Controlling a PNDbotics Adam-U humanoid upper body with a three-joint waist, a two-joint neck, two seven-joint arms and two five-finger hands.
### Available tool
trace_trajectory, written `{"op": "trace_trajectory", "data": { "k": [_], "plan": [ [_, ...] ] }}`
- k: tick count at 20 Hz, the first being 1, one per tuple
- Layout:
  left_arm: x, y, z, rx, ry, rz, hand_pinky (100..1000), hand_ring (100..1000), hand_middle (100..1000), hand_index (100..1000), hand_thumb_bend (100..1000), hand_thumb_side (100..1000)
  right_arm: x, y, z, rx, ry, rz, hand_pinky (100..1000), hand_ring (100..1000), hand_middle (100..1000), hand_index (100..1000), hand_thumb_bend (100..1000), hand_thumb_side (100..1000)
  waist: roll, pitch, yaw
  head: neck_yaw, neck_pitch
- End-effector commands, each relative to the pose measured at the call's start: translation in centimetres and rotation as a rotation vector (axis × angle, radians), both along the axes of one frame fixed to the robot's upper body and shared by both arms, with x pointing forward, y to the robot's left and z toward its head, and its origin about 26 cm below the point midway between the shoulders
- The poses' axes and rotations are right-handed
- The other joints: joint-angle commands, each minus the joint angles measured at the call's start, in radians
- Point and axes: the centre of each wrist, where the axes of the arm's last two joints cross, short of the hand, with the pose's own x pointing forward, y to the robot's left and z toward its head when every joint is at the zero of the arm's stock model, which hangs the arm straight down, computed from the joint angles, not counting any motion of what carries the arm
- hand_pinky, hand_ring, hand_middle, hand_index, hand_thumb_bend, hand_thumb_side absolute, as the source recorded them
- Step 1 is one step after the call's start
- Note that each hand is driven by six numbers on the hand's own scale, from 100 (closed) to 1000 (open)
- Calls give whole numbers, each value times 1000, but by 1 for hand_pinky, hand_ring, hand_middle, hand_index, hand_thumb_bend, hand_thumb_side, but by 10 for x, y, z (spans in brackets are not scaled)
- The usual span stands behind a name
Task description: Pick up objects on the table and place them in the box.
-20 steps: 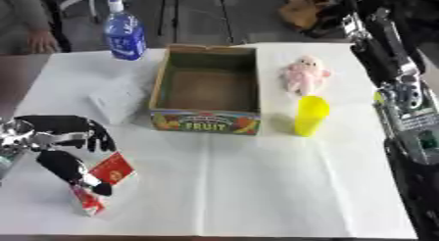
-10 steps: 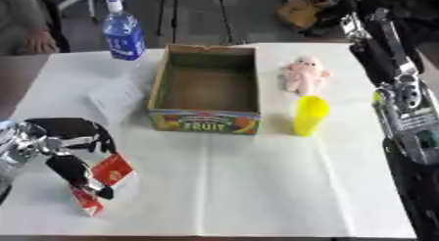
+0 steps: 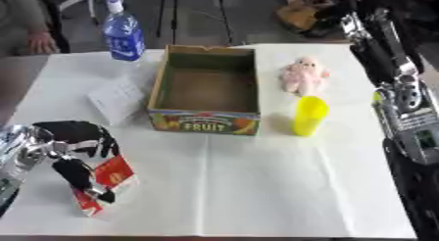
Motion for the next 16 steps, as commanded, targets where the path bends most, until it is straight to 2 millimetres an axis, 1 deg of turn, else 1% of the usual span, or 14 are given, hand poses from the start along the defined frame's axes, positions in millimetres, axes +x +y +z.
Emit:
{"op": "trace_trajectory", "data": {
  "k": [1, 2, 3, 4, 5, 6, 7, 8, 11, 12, 13, 14, 15, 16],
  "plan": [
    [1, 0, 7, 9, -25, -7, 604, 527, 548, 806, 909, 589, -1, -2, 10, -13, -25, 3, 654, 692, 771, 900, 100, 745, -1, -14, -1, 0, 5],
    [1, 0, 7, 13, -25, -7, 593, 502, 521, 802, 880, 559, -1, -2, 10, -13, -25, 3, 654, 691, 771, 900, 100, 746, -1, -14, -1, 0, 5],
    [1, -1, 7, 18, -26, -7, 593, 502, 521, 802, 880, 559, -1, -2, 10, -12, -25, 3, 654, 691, 771, 900, 100, 746, -1, -14, -1, 0, 5],
    [1, 0, 6, 22, -25, -5, 584, 485, 503, 801, 850, 538, -1, -2, 10, -12, -25, 3, 653, 691, 771, 901, 100, 746, -1, -14, -1, 0, 5],
    [1, 0, 5, 27, -25, -4, 584, 485, 503, 801, 850, 538, -1, -2, 10, -12, -25, 3, 653, 691, 771, 901, 100, 746, -1, -14, -1, 0, 5],
    [1, 0, 5, 30, -25, -2, 576, 471, 488, 798, 828, 526, -1, -2, 10, -12, -24, 2, 653, 690, 770, 900, 100, 747, -1, -14, -1, 0, 5],
    [1, 1, 4, 32, -26, 0, 576, 471, 488, 798, 828, 526, -1, -2, 10, -12, -24, 2, 653, 690, 770, 900, 100, 747, -1, -14, -1, 1, 5],
    [1, 1, 2, 34, -24, 3, 573, 485, 515, 809, 825, 544, -1, -2, 9, -12, -23, 2, 653, 689, 770, 901, 100, 749, 0, -13, -1, 1, 5],
    [0, 4, -3, 25, -17, 15, 571, 503, 541, 813, 831, 559, -1, -2, 9, -10, -23, 2, 653, 689, 770, 900, 100, 749, 0, -13, -1, 1, 5],
    [-1, 4, -5, 16, -19, 21, 544, 465, 501, 803, 813, 543, -1, -2, 9, -10, -23, 2, 653, 689, 770, 901, 100, 749, 0, -13, -1, 0, 5],
    [-2, 5, -6, 4, -24, 29, 544, 465, 501, 803, 813, 543, -1, -2, 9, -10, -23, 2, 653, 689, 770, 901, 100, 749, 0, -13, -1, 0, 5],
    [-2, 5, -8, -8, -28, 36, 513, 427, 464, 788, 783, 523, -1, -2, 9, -10, -23, 2, 653, 689, 771, 901, 100, 749, 0, -13, 0, 0, 5],
    [-3, 5, -10, -21, -34, 45, 513, 427, 464, 788, 783, 523, -1, -2, 9, -10, -24, 2, 653, 689, 771, 901, 100, 749, 0, -13, 0, 1, 5],
    [-4, 6, -11, -34, -40, 53, 480, 372, 405, 728, 706, 483, -1, -2, 9, -10, -24, 2, 653, 689, 771, 900, 100, 751, -1, -13, 0, 1, 5]
  ]
}}
